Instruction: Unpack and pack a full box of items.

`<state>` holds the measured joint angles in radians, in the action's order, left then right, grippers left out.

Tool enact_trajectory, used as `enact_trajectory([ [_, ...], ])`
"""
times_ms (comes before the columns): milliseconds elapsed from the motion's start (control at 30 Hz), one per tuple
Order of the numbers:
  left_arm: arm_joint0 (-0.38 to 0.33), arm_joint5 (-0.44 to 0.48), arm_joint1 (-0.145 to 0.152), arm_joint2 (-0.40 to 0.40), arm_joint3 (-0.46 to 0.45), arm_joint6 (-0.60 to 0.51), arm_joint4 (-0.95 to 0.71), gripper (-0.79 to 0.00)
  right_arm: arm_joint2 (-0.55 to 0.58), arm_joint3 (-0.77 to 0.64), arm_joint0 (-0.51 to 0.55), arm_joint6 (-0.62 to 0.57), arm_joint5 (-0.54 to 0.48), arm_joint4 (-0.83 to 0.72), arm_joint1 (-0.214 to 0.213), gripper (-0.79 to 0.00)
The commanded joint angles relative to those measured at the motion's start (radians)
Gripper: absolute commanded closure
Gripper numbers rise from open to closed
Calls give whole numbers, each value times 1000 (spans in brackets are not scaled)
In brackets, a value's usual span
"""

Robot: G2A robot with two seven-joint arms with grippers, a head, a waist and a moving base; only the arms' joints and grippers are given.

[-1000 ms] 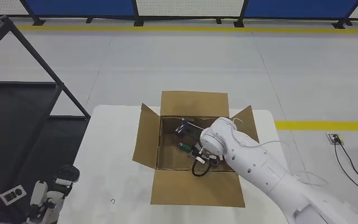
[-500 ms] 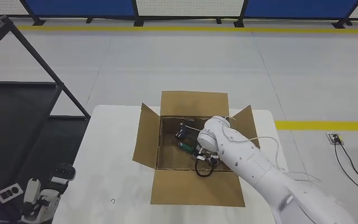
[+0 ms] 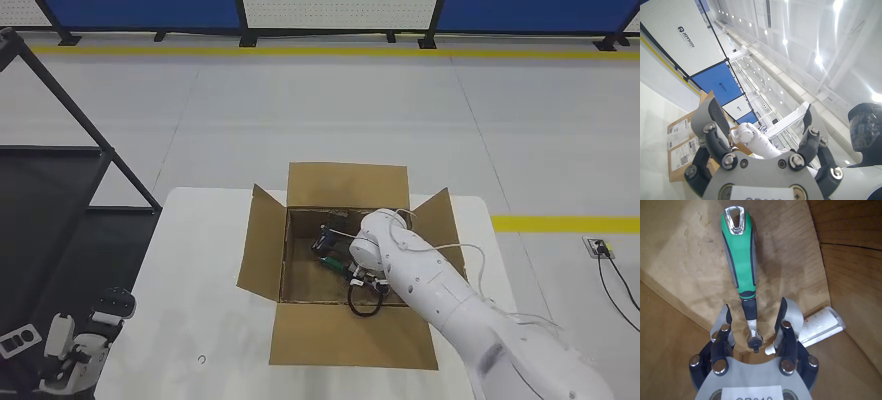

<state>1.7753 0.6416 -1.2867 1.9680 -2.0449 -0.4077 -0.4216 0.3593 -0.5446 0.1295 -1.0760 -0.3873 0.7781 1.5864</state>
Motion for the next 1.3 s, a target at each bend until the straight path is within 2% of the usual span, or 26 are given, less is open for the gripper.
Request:
enact_trajectory([
  [0, 1, 1, 0, 0, -1, 0, -1, -785, 0, 21, -1, 1, -7, -2, 9, -385],
  [133, 2, 3, -1, 3, 1, 3, -4, -785, 0, 56, -6, 7, -20, -1, 28, -332],
  [267, 3, 5, -1, 4, 3, 2, -7, -785, -1, 84, -9, 10, -30, 2, 44, -314],
  [433, 2, 5, -1, 5, 5, 3, -9, -785, 2, 116, -11, 17, -41, 4, 62, -185],
  [567, 2, 8, -1, 8, 6, 5, -10, -785, 5, 145, -15, 22, -54, 4, 74, -163],
  [600, 2, 10, -1, 9, 5, 5, -11, -785, 5, 152, -16, 23, -58, 5, 77, -142],
  [667, 3, 11, -1, 12, 6, 5, -15, -785, 8, 165, -19, 26, -63, 5, 82, 0],
  [967, 4, 11, -2, 18, 8, -2, -28, -785, 24, 187, -50, 67, -98, 18, 88, 0],
  [1133, 2, 12, -2, 13, 5, -9, -30, -785, 35, 157, -64, 76, -119, 40, 74, 0],
  [1267, -2, 9, -1, 8, 7, -15, -30, -785, 55, 100, -66, 93, -126, 56, 48, 0],
])
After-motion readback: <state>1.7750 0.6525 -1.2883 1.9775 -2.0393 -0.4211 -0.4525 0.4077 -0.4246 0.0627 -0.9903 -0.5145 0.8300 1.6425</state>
